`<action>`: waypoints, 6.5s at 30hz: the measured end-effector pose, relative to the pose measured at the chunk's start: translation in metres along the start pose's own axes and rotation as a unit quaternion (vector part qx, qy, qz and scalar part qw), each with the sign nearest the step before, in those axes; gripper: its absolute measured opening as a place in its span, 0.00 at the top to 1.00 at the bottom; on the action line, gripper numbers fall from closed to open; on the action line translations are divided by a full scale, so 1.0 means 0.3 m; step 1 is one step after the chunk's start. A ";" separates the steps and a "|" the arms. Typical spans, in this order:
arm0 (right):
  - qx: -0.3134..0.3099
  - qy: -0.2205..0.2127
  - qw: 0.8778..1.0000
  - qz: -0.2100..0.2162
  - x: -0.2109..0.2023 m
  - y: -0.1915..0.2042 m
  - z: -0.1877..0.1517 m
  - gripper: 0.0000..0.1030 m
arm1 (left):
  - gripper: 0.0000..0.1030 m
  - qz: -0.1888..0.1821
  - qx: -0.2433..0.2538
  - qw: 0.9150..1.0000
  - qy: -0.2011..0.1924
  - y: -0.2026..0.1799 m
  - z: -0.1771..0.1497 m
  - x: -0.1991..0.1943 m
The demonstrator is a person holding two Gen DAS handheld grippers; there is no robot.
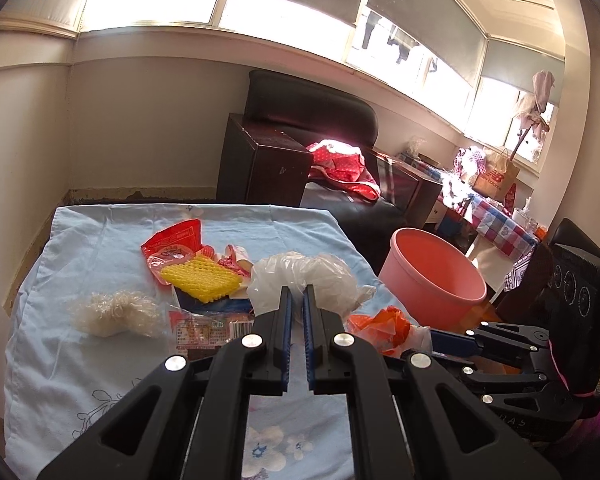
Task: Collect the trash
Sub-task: 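Carry both bags over the pink bucket and lower them inside, then open both tools to release the bags into the bucket, then move both open tools back toward the remaining trash on the bed, then grasp the pink-and-white paper cup with right tool while left grasps yellow foam net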
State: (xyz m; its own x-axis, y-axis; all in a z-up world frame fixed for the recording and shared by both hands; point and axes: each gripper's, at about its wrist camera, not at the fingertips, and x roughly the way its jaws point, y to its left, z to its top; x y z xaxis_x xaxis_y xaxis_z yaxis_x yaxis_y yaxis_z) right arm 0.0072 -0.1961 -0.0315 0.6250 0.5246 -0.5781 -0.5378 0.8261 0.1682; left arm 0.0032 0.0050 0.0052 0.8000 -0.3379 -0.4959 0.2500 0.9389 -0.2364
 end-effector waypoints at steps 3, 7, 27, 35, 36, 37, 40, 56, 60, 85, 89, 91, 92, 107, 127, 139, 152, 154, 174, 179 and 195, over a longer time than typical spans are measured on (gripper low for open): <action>0.019 -0.026 0.999 -0.024 -0.040 -0.053 0.013 0.74 | 0.95 -0.010 0.009 1.000 -0.006 -0.046 0.022 0.020; 0.049 -0.057 0.995 -0.060 -0.095 -0.133 0.026 0.74 | 0.95 -0.028 0.021 0.999 -0.015 -0.109 0.053 0.044; 0.145 -0.134 0.960 -0.199 -0.260 -0.430 -0.017 0.74 | 0.95 -0.099 0.069 0.993 -0.004 -0.430 0.118 0.287; 0.178 -0.136 0.948 -0.225 -0.265 -0.531 -0.047 0.74 | 0.95 -0.120 0.096 0.988 0.015 -0.560 0.115 0.416; 0.181 -0.135 0.947 -0.228 -0.265 -0.545 -0.049 0.74 | 0.95 -0.122 0.098 0.988 0.018 -0.578 0.114 0.433; 0.185 -0.134 0.946 -0.231 -0.262 -0.558 -0.050 0.74 | 0.95 -0.124 0.100 0.987 0.021 -0.590 0.110 0.449; 0.193 -0.131 0.943 -0.236 -0.251 -0.593 -0.053 0.74 | 0.95 -0.126 0.110 0.986 0.028 -0.627 0.105 0.504; 0.228 -0.084 0.936 -0.254 -0.157 -0.744 -0.069 0.74 | 0.95 -0.116 0.135 0.978 0.104 -0.715 0.039 0.732; 0.233 -0.074 0.935 -0.256 -0.137 -0.764 -0.077 0.74 | 0.95 -0.112 0.137 0.978 0.110 -0.716 0.030 0.756; 0.238 -0.076 0.930 -0.270 -0.177 -0.723 -0.062 0.57 | 0.51 -0.112 0.112 0.986 0.053 -0.662 0.088 0.588; 0.224 -0.081 0.933 -0.271 -0.206 -0.668 -0.042 0.57 | 0.45 -0.110 0.101 0.988 0.037 -0.633 0.108 0.528; 0.216 -0.087 0.934 -0.270 -0.221 -0.635 -0.031 0.57 | 0.45 -0.106 0.098 0.989 0.031 -0.616 0.115 0.500; 0.212 -0.090 0.935 -0.271 -0.227 -0.618 -0.024 0.57 | 0.45 -0.101 0.097 0.990 0.028 -0.608 0.119 0.485; 0.147 -0.119 0.955 -0.229 -0.224 -0.346 0.033 0.57 | 0.41 -0.027 0.075 0.997 -0.002 -0.415 0.111 0.287; 0.097 -0.068 0.981 -0.154 0.000 -0.149 0.057 0.57 | 0.41 0.072 0.050 0.996 -0.004 0.002 -0.074 0.055; 0.084 -0.034 0.989 -0.120 0.110 -0.108 0.062 0.57 | 0.41 0.129 0.008 0.992 0.010 0.206 -0.112 0.024; 0.083 -0.019 0.991 -0.105 0.160 -0.117 0.073 0.57 | 0.40 0.182 -0.100 0.977 0.044 0.466 -0.043 0.124; 0.078 -0.019 0.992 -0.101 0.170 -0.109 0.080 0.57 | 0.40 0.169 -0.126 0.975 0.069 0.500 -0.044 0.157; -0.019 0.012 0.999 -0.031 0.387 0.036 0.238 0.57 | 0.40 0.206 -0.203 0.954 0.078 0.618 -0.017 0.181; -0.035 0.023 0.998 -0.041 0.479 0.053 0.265 0.57 | 0.40 0.195 -0.193 0.961 0.045 0.601 0.022 0.120; 0.015 0.035 0.999 -0.029 0.495 -0.043 0.233 0.94 | 0.42 0.096 -0.163 0.978 0.085 0.417 0.098 0.299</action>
State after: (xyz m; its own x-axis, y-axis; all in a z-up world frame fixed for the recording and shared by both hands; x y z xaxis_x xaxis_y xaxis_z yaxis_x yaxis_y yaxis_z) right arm 0.1466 -0.1145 -0.0637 0.6127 0.4606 -0.6422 -0.4843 0.8610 0.1555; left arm 0.1222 0.0942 -0.0442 0.7057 -0.1890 -0.6828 -0.1063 0.9246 -0.3658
